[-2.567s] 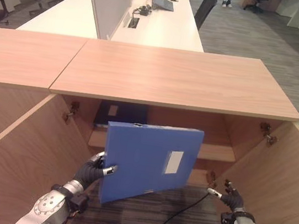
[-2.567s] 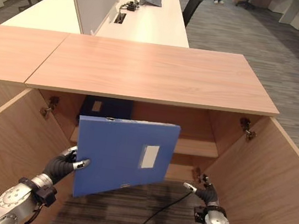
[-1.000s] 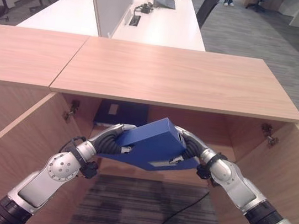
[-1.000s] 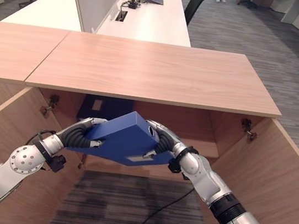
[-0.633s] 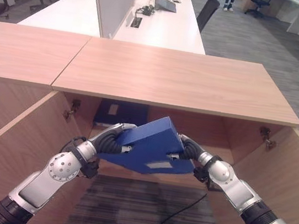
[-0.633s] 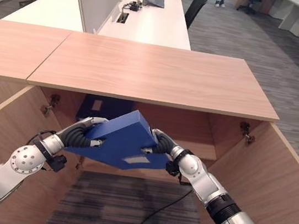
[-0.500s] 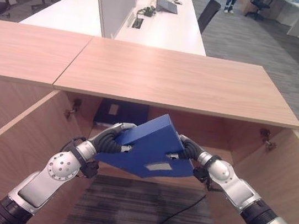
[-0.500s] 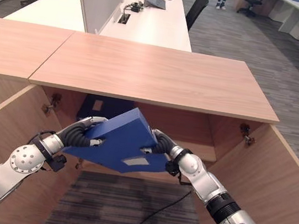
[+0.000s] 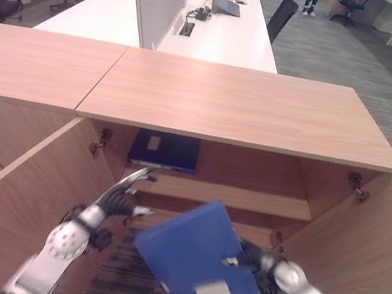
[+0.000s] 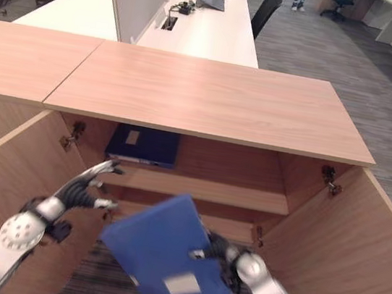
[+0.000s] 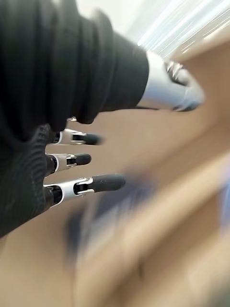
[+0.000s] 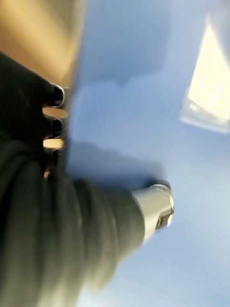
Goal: Put the empty folder in the office cabinet
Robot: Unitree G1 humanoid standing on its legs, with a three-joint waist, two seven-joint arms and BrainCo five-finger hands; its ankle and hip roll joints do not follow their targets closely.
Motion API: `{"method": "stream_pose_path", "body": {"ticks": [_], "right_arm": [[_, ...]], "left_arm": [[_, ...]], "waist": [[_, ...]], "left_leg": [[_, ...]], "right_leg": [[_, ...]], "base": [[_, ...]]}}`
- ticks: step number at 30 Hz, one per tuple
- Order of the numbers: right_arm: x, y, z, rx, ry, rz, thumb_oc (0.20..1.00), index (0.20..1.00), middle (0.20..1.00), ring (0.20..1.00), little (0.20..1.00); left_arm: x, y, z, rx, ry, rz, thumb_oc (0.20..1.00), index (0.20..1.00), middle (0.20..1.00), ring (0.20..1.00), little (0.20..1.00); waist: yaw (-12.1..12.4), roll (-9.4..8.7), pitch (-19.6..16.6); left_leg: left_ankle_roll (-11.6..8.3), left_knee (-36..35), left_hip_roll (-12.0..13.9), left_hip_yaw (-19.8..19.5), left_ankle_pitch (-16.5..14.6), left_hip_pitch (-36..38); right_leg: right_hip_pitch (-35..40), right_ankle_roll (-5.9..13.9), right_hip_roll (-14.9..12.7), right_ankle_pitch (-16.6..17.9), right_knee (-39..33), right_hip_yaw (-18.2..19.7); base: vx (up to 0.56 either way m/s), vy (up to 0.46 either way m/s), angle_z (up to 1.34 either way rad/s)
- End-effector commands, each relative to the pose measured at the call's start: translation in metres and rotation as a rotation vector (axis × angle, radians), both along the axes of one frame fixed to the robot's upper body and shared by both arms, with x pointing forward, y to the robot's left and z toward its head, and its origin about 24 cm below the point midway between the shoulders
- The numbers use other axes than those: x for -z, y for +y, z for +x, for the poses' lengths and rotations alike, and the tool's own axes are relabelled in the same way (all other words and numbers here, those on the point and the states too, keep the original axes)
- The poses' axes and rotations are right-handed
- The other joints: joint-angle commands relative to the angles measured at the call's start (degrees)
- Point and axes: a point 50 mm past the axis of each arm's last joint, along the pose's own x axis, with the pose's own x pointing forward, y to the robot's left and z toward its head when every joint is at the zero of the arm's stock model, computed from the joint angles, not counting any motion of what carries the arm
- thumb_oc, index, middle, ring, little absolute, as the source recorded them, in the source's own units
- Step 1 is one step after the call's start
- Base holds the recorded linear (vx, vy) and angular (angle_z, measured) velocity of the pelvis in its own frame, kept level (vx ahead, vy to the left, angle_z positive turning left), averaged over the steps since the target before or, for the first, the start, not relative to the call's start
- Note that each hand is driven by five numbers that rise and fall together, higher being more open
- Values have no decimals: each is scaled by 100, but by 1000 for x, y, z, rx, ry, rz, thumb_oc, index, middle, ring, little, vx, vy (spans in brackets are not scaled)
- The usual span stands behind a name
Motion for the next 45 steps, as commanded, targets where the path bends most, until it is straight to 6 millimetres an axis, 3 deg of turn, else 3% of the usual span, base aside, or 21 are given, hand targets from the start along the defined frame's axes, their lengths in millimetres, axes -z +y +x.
{"method": "stream_pose_path", "body": {"ticks": [1,4,7,10,12,15,18,19,20,23,26,27,33,35,36,37,38,39,41,43,45], "right_arm": [[-13,13,31,-20,-72,45,200,200,200,200,200],[-12,4,33,70,-70,50,200,200,200,200,200],[-14,1,39,95,-83,49,200,200,200,200,200],[-17,-4,41,100,-89,32,200,200,200,200,200],[-13,-5,39,115,-72,28,200,200,200,200,200],[-7,-6,34,144,-47,45,200,200,200,200,200],[-5,-7,33,159,-39,51,200,200,200,200,200],[-1,-6,30,196,-22,80,200,200,200,200,200],[1,-6,31,247,-28,110,200,200,200,200,200],[8,1,26,308,0,189,200,200,200,200,200],[11,4,24,364,5,241,200,200,200,200,200],[12,10,26,448,-1,330,200,200,200,200,200],[3,26,36,499,-42,479,200,200,200,200,200],[-6,34,44,468,-78,525,200,200,200,200,200],[-22,43,60,428,-136,576,200,200,200,200,200],[-22,43,60,428,-136,576,200,200,200,200,200],[-33,49,70,406,-180,619,200,200,200,200,200],[-48,56,81,379,-232,671,200,200,200,200,200],[-57,56,87,378,-262,693,200,200,200,200,200],[-78,53,101,429,-354,777,200,200,200,200,200],[-83,52,106,444,-377,801,200,200,200,200,200]], "left_arm": [[9,-11,10,-2,44,-97,1000,1000,1000,1000,1000],[53,1,-22,-180,268,-139,1000,1000,1000,1000,1000],[71,1,-37,-247,369,-185,1000,1000,1000,1000,1000],[87,-7,-50,-304,456,-246,1000,1000,1000,1000,1000],[100,-13,-64,-329,547,-250,1000,1000,1000,1000,1000],[114,-20,-91,-363,687,-258,1000,1000,1000,1000,1000],[118,-22,-98,-381,720,-271,1000,1000,1000,1000,1000],[123,-25,-115,-394,808,-272,1000,1000,1000,1000,1000],[125,-25,-118,-385,846,-242,1000,1000,1000,1000,1000],[126,-24,-141,-401,928,-201,1000,1000,1000,1000,1000],[127,-22,-149,-392,964,-159,1000,1000,1000,1000,1000],[127,-23,-159,-386,1005,-118,1000,1000,1000,1000,1000],[128,-28,-154,-361,971,-90,1000,1000,1000,1000,1000],[128,-28,-146,-331,939,-65,1000,1000,1000,1000,1000],[126,-23,-137,-327,908,-41,1000,1000,1000,1000,1000],[126,-24,-137,-327,907,-41,1000,1000,1000,1000,1000],[125,-19,-130,-318,879,-26,1000,1000,1000,1000,1000],[124,-18,-124,-310,857,-22,1000,1000,1000,1000,1000],[123,-16,-124,-309,852,-10,1000,1000,1000,1000,1000],[122,-13,-119,-311,833,7,1000,1000,1000,1000,1000],[122,-12,-118,-313,828,9,1000,1000,1000,1000,1000]], "waist": [[38,-319,-15],[-14,-311,44],[-18,-335,254],[-9,-301,373],[-35,-275,396],[-18,-270,334],[2,-256,312],[39,-159,263],[53,-73,264],[80,-38,101],[53,-22,-39],[15,5,-180],[70,76,-218],[163,132,-139],[185,197,100],[196,203,83],[249,233,215],[307,299,352],[282,319,443],[188,281,665],[178,270,738]], "left_leg": [[-171,11,144,-304,-385,-9],[-235,180,299,-235,-303,-46],[-273,1250,396,-171,-392,-568],[-283,2324,457,-291,40,-1232],[-249,2565,434,-318,255,-1607],[-177,2232,188,-277,118,-2016],[-170,2019,95,-277,132,-2100],[-199,1461,-30,-287,420,-2194],[-277,1145,-19,-149,716,-2412],[-162,564,-86,-195,729,-2063],[-126,237,-118,-153,772,-1861],[-51,19,-187,-65,700,-1613],[160,68,-335,77,315,-1404],[286,127,-382,210,149,-1339],[392,178,-374,332,85,-1331],[389,184,-361,341,87,-1356],[371,204,-317,395,-26,-1316],[355,259,-202,545,-68,-1334],[326,294,-155,560,-107,-1292],[284,347,-154,483,-129,-1235],[267,345,-161,470,-145,-1212]], "right_leg": [[165,213,-106,-165,37,-289],[103,96,-10,-264,138,-176],[32,-37,-21,-392,357,-107],[-26,-184,-17,-486,509,-88],[-37,-213,-61,-544,549,-71],[25,-171,-112,-565,426,41],[67,-150,-110,-576,370,84],[185,-123,-30,-604,255,199],[284,-123,62,-614,164,286],[390,-52,95,-631,56,387],[354,5,53,-633,37,434],[316,106,-51,-654,37,503],[242,438,-498,-631,291,546],[-96,575,-769,-501,959,589],[-663,638,-952,-168,1817,635],[-686,633,-940,-151,1807,644],[-880,643,-1101,-181,2106,406],[-1196,537,-1423,-104,2403,-119],[-1221,474,-1501,-208,2279,-353],[-1475,459,-1222,-154,1638,-436],[-1578,487,-1157,-62,1491,-456]], "base": [[0,-80,-1],[-10,-104,5],[-83,-93,-8],[-57,-42,-9],[16,19,-23],[89,53,-19],[103,60,-20],[203,120,-14],[206,120,-3],[217,127,-23],[221,173,-50],[175,164,-40],[146,192,-12],[-19,198,-8],[-103,153,-23],[-106,113,-78],[-55,61,-85],[-42,61,-72],[-7,-11,-32],[11,-98,-42],[35,-78,-10]]}}
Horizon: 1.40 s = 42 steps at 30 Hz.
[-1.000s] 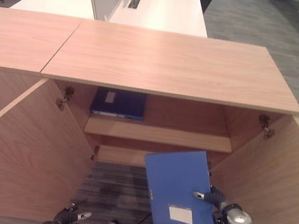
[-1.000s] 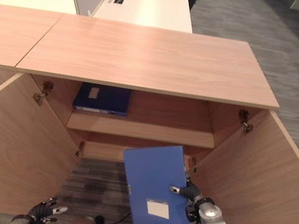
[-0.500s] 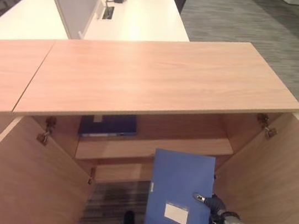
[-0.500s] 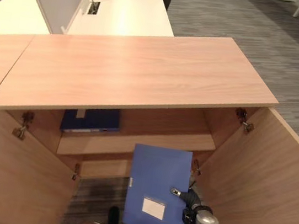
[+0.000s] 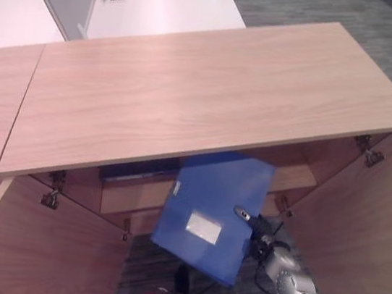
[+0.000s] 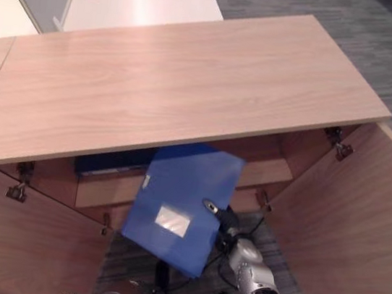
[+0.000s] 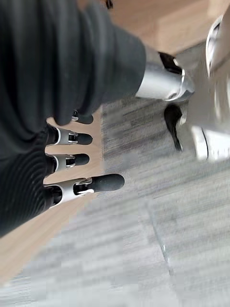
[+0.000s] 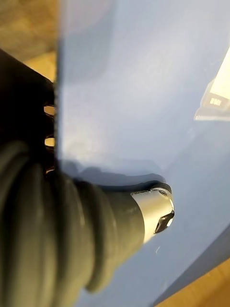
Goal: Put the empty folder in the office cabinet
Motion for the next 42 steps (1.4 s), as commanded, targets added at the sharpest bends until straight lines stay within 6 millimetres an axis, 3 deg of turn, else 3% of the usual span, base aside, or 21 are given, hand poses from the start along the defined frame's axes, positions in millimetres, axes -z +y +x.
{"method": "stream_pose_path", "body": {"ticks": [1,3,8,9,11,13,16,19,21,24,27,31,36,42], "right_arm": [[-40,-8,25,135,-190,153,200,200,200,200,200],[-61,-12,43,248,-259,265,200,200,200,200,200],[-127,-28,81,428,-463,451,200,200,200,200,200],[-128,-28,82,429,-465,451,200,200,200,200,200],[-180,-53,104,552,-586,518,200,200,200,200,200],[-202,-63,109,599,-631,551,200,200,200,200,200],[-215,-69,111,628,-661,601,200,200,200,200,200],[-247,-84,115,689,-735,653,200,200,200,200,200],[-257,-88,116,706,-752,660,200,200,200,200,200],[-283,-97,121,743,-778,676,200,200,200,200,200],[-297,-108,122,797,-782,717,200,200,200,200,200],[-317,-116,124,847,-784,757,200,200,200,200,200],[-344,-125,123,891,-786,682,200,200,200,200,200],[-361,-130,121,906,-792,621,200,200,200,200,200]], "left_arm": [[-1,10,-13,0,45,52,1000,1000,1000,1000,1000],[-1,13,-12,-13,41,78,1000,1000,1000,1000,1000],[-6,15,16,-44,-65,108,1000,1000,1000,1000,1000],[-6,15,17,-44,-68,108,1000,1000,1000,1000,1000],[-12,21,33,-67,-142,144,1000,1000,1000,1000,1000],[-14,24,37,-83,-166,163,1000,1000,1000,1000,1000],[-15,22,42,-79,-184,169,1000,1000,1000,1000,1000],[-18,26,45,-66,-202,196,1000,1000,1000,1000,1000],[-19,27,45,-66,-204,203,1000,1000,1000,1000,1000],[-19,25,48,-53,-216,206,1000,1000,1000,1000,1000],[-19,22,48,-42,-222,202,1000,1000,1000,1000,1000],[-20,18,51,-17,-236,198,1000,1000,1000,1000,1000],[-21,14,54,20,-254,191,1000,1000,1000,1000,1000],[-22,13,57,34,-263,194,1000,1000,1000,1000,1000]], "waist": [[-136,-127,179],[-39,-220,315],[76,-160,738],[75,-160,728],[229,-60,848],[308,-2,900],[379,26,892],[545,61,849],[588,72,832],[724,68,740],[831,73,643],[954,82,552],[1085,171,509],[1139,273,524]], "left_leg": [[-378,182,59,-392,-441,212],[-424,342,69,-431,-461,-19],[-527,1174,222,-710,-532,-1213],[-526,1212,225,-714,-548,-1262],[-451,1971,266,-855,-774,-2060],[-402,2376,284,-874,-909,-2408],[-382,2814,259,-900,-1053,-2812],[-347,3501,196,-972,-1291,-3414],[-335,3731,188,-979,-1355,-3615],[-339,4488,161,-1024,-1574,-4307],[-327,4727,117,-1064,-1643,-4599],[-324,4898,21,-1118,-1688,-4874],[-306,4970,-66,-1127,-1682,-5139],[-283,5182,-121,-1134,-1702,-5488]], "right_leg": [[343,56,232,932,-838,59],[324,61,243,1079,-1041,-65],[-456,-77,142,982,-520,-63],[-498,-79,136,967,-490,-62],[-1151,-245,-56,603,279,-24],[-1490,-340,-149,392,727,63],[-1890,-454,-228,101,1251,130],[-2520,-665,-364,-385,2155,247],[-2722,-734,-411,-510,2411,297],[-3366,-1014,-569,-998,3190,477],[-3652,-1128,-660,-1210,3530,545],[-3919,-1194,-773,-1374,3838,607],[-4196,-1212,-877,-1440,4054,657],[-4577,-1225,-975,-1493,4344,762]], "base": [[67,-128,14],[-8,-167,46],[-138,-169,21],[-90,-108,39],[-89,-116,41],[-40,-44,19],[-8,-34,24],[14,-72,26],[8,-47,23],[21,-71,16],[28,-75,16],[21,-47,18],[-3,-15,9],[-12,-7,13]]}}
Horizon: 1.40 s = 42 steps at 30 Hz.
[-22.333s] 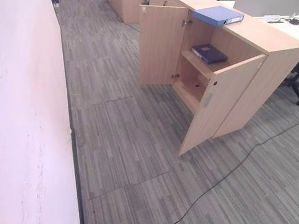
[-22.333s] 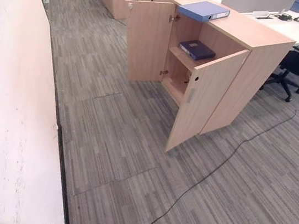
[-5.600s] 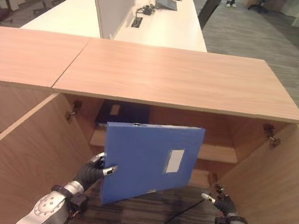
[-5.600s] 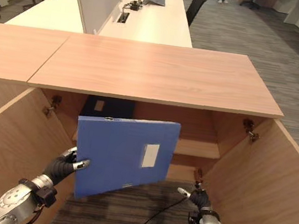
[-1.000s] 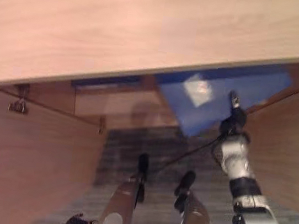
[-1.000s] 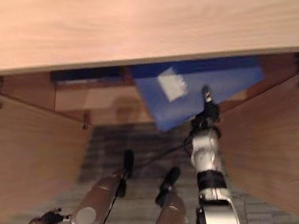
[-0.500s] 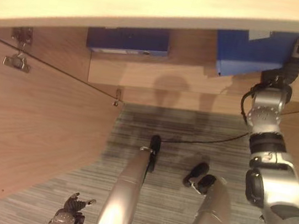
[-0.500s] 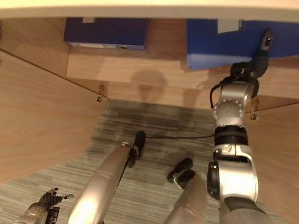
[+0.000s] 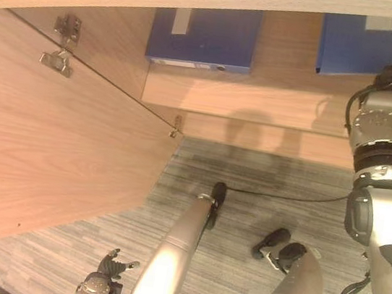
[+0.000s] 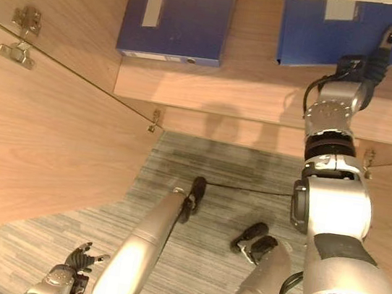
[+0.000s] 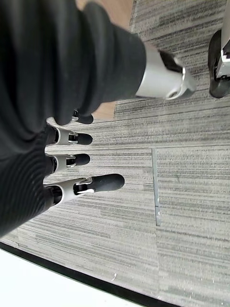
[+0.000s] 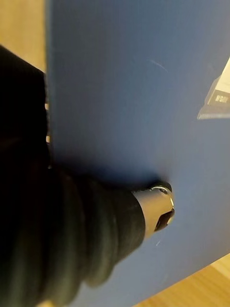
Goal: Put the empty folder in the office cabinet
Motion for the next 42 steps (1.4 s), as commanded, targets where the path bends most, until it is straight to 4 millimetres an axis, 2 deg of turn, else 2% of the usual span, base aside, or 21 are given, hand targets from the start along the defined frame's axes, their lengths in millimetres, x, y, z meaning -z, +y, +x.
{"method": "stream_pose_path", "body": {"ticks": [1,10,11,12,19,20,21,22,24,26,27,30,31,33,34,37,38,39,40,41,42], "right_arm": [[-53,-9,-14,54,-119,-132,200,200,200,200,200],[-44,-15,-14,64,-114,-93,200,200,200,200,200],[-43,-16,-14,65,-110,-88,878,878,878,878,878],[-41,-18,-13,68,-98,-82,1000,1000,1000,1000,1000],[-32,-22,-9,49,27,-149,1000,1000,1000,1000,1000],[-24,-19,-4,13,124,-251,1000,1000,1000,1000,1000],[-26,-19,-4,11,126,-256,1000,1000,1000,1000,1000],[-16,-13,2,-45,265,-438,1000,1000,1000,1000,1000],[-17,-13,2,-47,266,-443,1000,1000,1000,1000,1000],[-7,-15,3,-79,409,-608,1000,1000,1000,1000,1000],[-7,-15,3,-79,409,-608,1000,1000,1000,1000,1000],[-7,-25,0,-37,610,-889,1000,1000,1000,1000,1000],[-9,-25,0,-36,610,-893,1000,1000,1000,1000,1000],[-15,-27,-2,12,697,-1058,1000,1000,1000,1000,1000],[-16,-27,-2,13,697,-1060,1000,1000,1000,1000,1000],[-22,-25,-2,87,809,-1287,1000,1000,1000,1000,1000],[-28,-24,-3,179,914,-1502,1000,1000,1000,1000,1000],[-31,-24,-4,234,975,-1612,1000,1000,1000,1000,1000],[-32,-24,-3,235,975,-1615,1000,1000,1000,1000,1000],[-39,-25,-6,403,1125,-1867,1000,1000,1000,1000,1000],[-40,-25,-6,406,1125,-1870,1000,1000,1000,1000,1000]], "left_arm": [[3,26,-25,-42,79,85,1000,1000,1000,1000,1000],[1,29,-22,-48,72,98,1000,1000,1000,1000,1000],[0,30,-21,-47,70,100,1000,1000,1000,1000,1000],[0,30,-20,-48,69,101,1000,1000,1000,1000,1000],[-1,33,-16,-49,72,105,1000,1000,1000,1000,1000],[-1,36,-17,-45,78,106,1000,1000,1000,1000,1000],[-1,35,-17,-45,77,102,1000,1000,1000,1000,1000],[-2,39,-17,-32,85,100,1000,1000,1000,1000,1000],[-1,38,-17,-32,84,97,1000,1000,1000,1000,1000],[-2,39,-16,-7,89,94,1000,1000,1000,1000,1000],[-2,39,-16,-7,89,93,1000,1000,1000,1000,1000],[-4,43,-13,17,87,105,1000,1000,1000,1000,1000],[-4,42,-13,17,86,102,1000,1000,1000,1000,1000],[-5,46,-12,22,89,116,1000,1000,1000,1000,1000],[-5,45,-12,22,88,115,1000,1000,1000,1000,1000],[-6,49,-10,28,84,133,1000,1000,1000,1000,1000],[-8,52,-9,36,80,153,1000,1000,1000,1000,1000],[-9,54,-9,33,76,163,1000,1000,1000,1000,1000],[-9,53,-8,32,75,161,1000,1000,1000,1000,1000],[-11,58,-6,22,59,187,1000,1000,1000,1000,1000],[-11,57,-5,22,58,185,1000,1000,1000,1000,1000]], "waist": [[78,20,-10],[96,32,-11],[98,25,-10],[98,21,-5],[97,0,65],[115,-21,90],[112,-6,97],[134,-44,137],[130,-30,144],[135,-37,182],[134,-31,186],[145,-58,239],[139,-39,249],[113,-94,288],[108,-82,298],[65,-135,362],[40,-179,398],[12,-192,425],[0,-174,437],[-46,-214,484],[-57,-193,502]], "left_leg": [[207,304,-173,98,-610,25],[232,368,-189,97,-654,-34],[230,364,-191,99,-657,-31],[230,356,-192,103,-659,-24],[237,353,-167,124,-646,-33],[233,339,-158,130,-635,-25],[234,334,-155,133,-633,-21],[226,260,-131,144,-593,-11],[227,250,-130,144,-586,-5],[207,142,-101,143,-519,14],[207,140,-101,141,-517,16],[169,-86,-61,127,-396,67],[168,-103,-60,123,-385,79],[131,-319,-26,125,-282,143],[129,-338,-25,120,-269,158],[80,-671,24,116,-121,292],[50,-882,35,113,-30,367],[33,-1004,40,102,27,422],[32,-1025,39,95,40,443],[-6,-1307,55,84,150,551],[-6,-1332,55,77,165,578]], "right_leg": [[130,-84,133,-66,-395,780],[57,-33,134,-29,-337,801],[64,-25,141,-21,-355,802],[66,-18,150,-9,-372,806],[28,6,165,74,-378,834],[30,11,164,104,-405,833],[30,11,168,111,-411,836],[34,33,165,179,-478,800],[40,35,168,188,-488,799],[72,56,176,251,-601,748],[77,56,178,253,-605,745],[143,109,190,381,-796,633],[159,109,196,394,-816,624],[221,169,226,503,-1017,534],[241,168,231,514,-1038,524],[377,246,292,675,-1339,403],[461,301,328,775,-1511,321],[524,336,350,840,-1622,269],[551,337,354,853,-1644,255],[621,410,405,961,-1864,198],[654,411,410,974,-1888,185]], "base": [[-1,0,5],[0,1,1],[0,0,0],[0,0,0],[0,0,0],[0,0,0],[-49,-25,0],[-33,-17,-1],[-16,-9,-1],[0,0,0],[0,0,0],[-40,-12,1],[-44,-15,0],[-39,-19,-1],[0,0,0],[-48,-26,1],[-60,-37,-6],[-47,-29,-7],[-48,-28,-5],[-37,-16,-1],[-50,-23,2]]}}
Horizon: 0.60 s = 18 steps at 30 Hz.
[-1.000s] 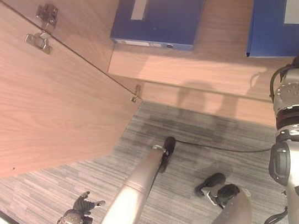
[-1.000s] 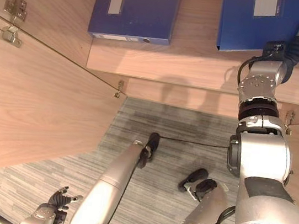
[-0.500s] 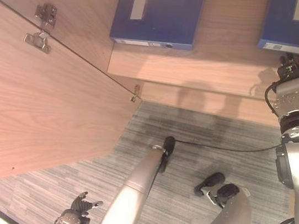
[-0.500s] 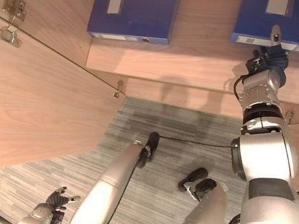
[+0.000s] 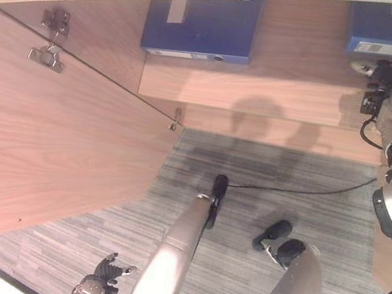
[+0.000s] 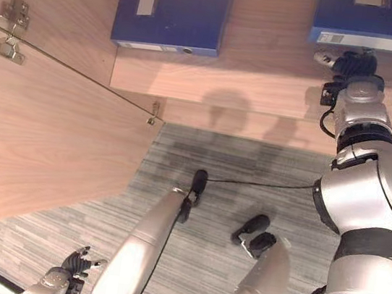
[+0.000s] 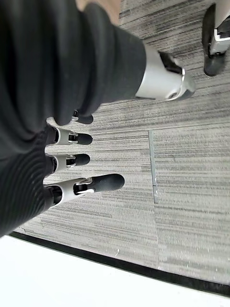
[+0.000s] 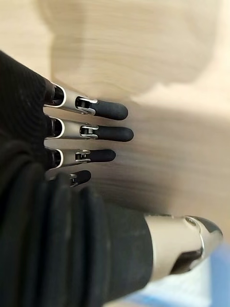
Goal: Put the empty folder in the office cabinet
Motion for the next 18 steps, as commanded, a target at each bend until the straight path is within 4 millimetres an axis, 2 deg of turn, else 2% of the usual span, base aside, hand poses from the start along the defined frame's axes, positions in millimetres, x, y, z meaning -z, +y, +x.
{"method": "stream_pose_path", "body": {"ticks": [1,2,3,7,10,15,18], "right_arm": [[-50,-17,-14,182,27,-469,1000,1000,1000,1000,1000],[-53,-27,-21,261,83,-632,1000,1000,1000,1000,1000],[-56,-35,-26,310,108,-686,1000,1000,1000,1000,1000],[-56,-52,-36,379,194,-770,1000,1000,1000,1000,1000],[-48,-50,-32,339,261,-804,1000,1000,1000,1000,1000],[-39,-48,-28,305,322,-840,1000,1000,1000,1000,1000],[-25,-48,-26,227,378,-764,1000,1000,1000,1000,1000]], "left_arm": [[-11,48,-2,-31,21,174,1000,1000,1000,1000,1000],[-13,49,1,-30,4,180,1000,1000,1000,1000,1000],[-15,49,3,-28,-9,181,1000,1000,1000,1000,1000],[-18,44,11,-10,-48,159,1000,1000,1000,1000,1000],[-17,39,13,2,-49,133,1000,1000,1000,1000,1000],[-19,37,17,13,-68,116,1000,1000,1000,1000,1000],[-24,37,27,34,-102,91,1000,1000,1000,1000,1000]], "waist": [[53,-65,480],[37,-55,515],[30,-22,547],[-34,58,630],[-104,90,686],[-115,139,746],[-109,197,800]], "left_leg": [[83,-298,8,185,-393,401],[55,-494,-1,172,-283,459],[34,-654,-6,150,-197,521],[-48,-1302,22,136,139,801],[-85,-1699,70,143,321,1023],[-112,-1926,67,149,445,1167],[-194,-2283,89,154,675,1383]], "right_leg": [[577,362,182,630,-1160,427],[641,426,208,707,-1311,355],[692,471,222,773,-1424,309],[893,593,290,991,-1903,225],[1039,646,393,1135,-2226,161],[1114,684,451,1227,-2391,149],[1290,713,543,1314,-2677,69]], "base": [[-44,-30,2],[-53,-37,0],[-46,-37,-1],[-42,-18,2],[-30,-17,-5],[-18,-19,-6],[-24,-48,-3]]}}
